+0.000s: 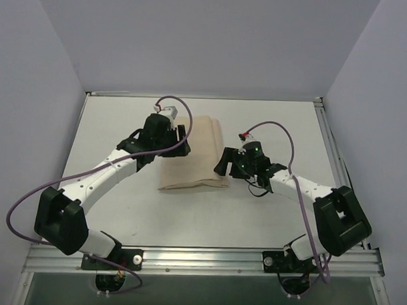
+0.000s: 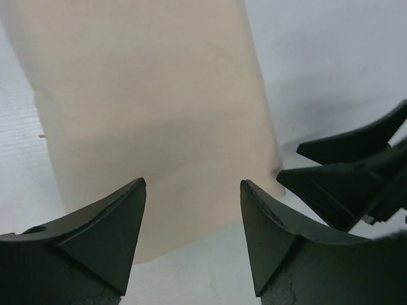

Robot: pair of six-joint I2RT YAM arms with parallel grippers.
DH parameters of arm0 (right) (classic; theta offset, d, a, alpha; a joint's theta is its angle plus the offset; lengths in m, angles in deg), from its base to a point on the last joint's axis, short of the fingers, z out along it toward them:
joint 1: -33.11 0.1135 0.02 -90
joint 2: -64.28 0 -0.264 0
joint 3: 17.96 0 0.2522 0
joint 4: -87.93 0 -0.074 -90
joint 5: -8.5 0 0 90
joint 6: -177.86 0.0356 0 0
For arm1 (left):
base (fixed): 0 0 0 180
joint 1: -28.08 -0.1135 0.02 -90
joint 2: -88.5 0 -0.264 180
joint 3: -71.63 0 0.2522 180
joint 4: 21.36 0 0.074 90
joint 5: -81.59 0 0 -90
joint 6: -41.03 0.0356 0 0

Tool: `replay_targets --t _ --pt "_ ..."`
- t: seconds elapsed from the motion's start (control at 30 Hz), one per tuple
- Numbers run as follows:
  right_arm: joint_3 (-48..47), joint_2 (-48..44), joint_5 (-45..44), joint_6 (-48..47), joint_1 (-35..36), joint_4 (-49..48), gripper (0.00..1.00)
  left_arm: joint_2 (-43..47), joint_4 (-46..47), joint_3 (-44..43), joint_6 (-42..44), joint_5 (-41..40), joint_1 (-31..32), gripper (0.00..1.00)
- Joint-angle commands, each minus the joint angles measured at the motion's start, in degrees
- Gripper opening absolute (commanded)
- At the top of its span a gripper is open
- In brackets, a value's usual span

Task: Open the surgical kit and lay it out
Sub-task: Move the surgical kit at the center of the board, then open the surgical kit at the center of the board.

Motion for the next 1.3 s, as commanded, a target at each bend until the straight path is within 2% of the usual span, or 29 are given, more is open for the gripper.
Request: replay_targets --t 0.0,0.2,0.37,0.47,0.5,0.57,0.6,0.7,0.77,0.87,1.1,1.27 --pt "-1.7 3.2 7.0 -1.4 -0.6 -3.3 0.72 0.8 3.1 2.5 1.4 0.1 2.3 0.70" --pt "-0.6 5.6 9.1 0.3 -0.7 -8.4 0.59 1.6 4.6 5.0 -0.6 -5.3 6.8 0.63" --pt "-0.4 6.2 10.2 0.9 -0.6 -9.9 0.46 2.6 4.2 5.3 -0.7 -9.4 9.0 0.61" --pt "-0.4 6.8 11.5 1.4 -0.5 -10.8 0.35 2.5 3.9 5.1 -0.6 -9.7 9.7 0.61" --pt "-0.3 6.4 11.9 1.6 -0.6 -11.3 0.25 2.5 3.9 5.2 -0.6 -9.8 10.0 0.61" --pt "-0.5 6.2 13.9 2.5 -0.6 -13.1 0.14 2.9 4.9 6.1 -0.3 -10.1 11.0 0.63" --pt "-0.8 6.1 14.6 2.9 -0.6 -13.5 0.00 3.1 5.3 6.6 -0.2 -10.4 11.2 0.67" --pt "-1.7 4.8 15.5 5.6 -0.6 -14.9 0.00 5.0 9.8 10.5 1.1 -11.4 13.3 0.72" --pt "-2.0 3.2 16.3 9.3 -0.6 -16.4 0.00 6.3 14.4 13.5 1.7 -12.6 15.8 0.81" --pt "-2.4 2.4 17.4 14.1 -0.3 -19.3 0.00 5.2 16.9 14.0 2.7 -15.5 18.1 0.84" --pt "-2.0 1.2 17.1 28.4 0.5 -25.8 0.00 1.6 20.7 12.4 8.0 -23.7 23.2 0.88" --pt "-3.1 1.1 16.4 30.5 1.4 -25.8 0.00 -0.4 22.0 10.8 8.8 -26.3 24.5 0.88"
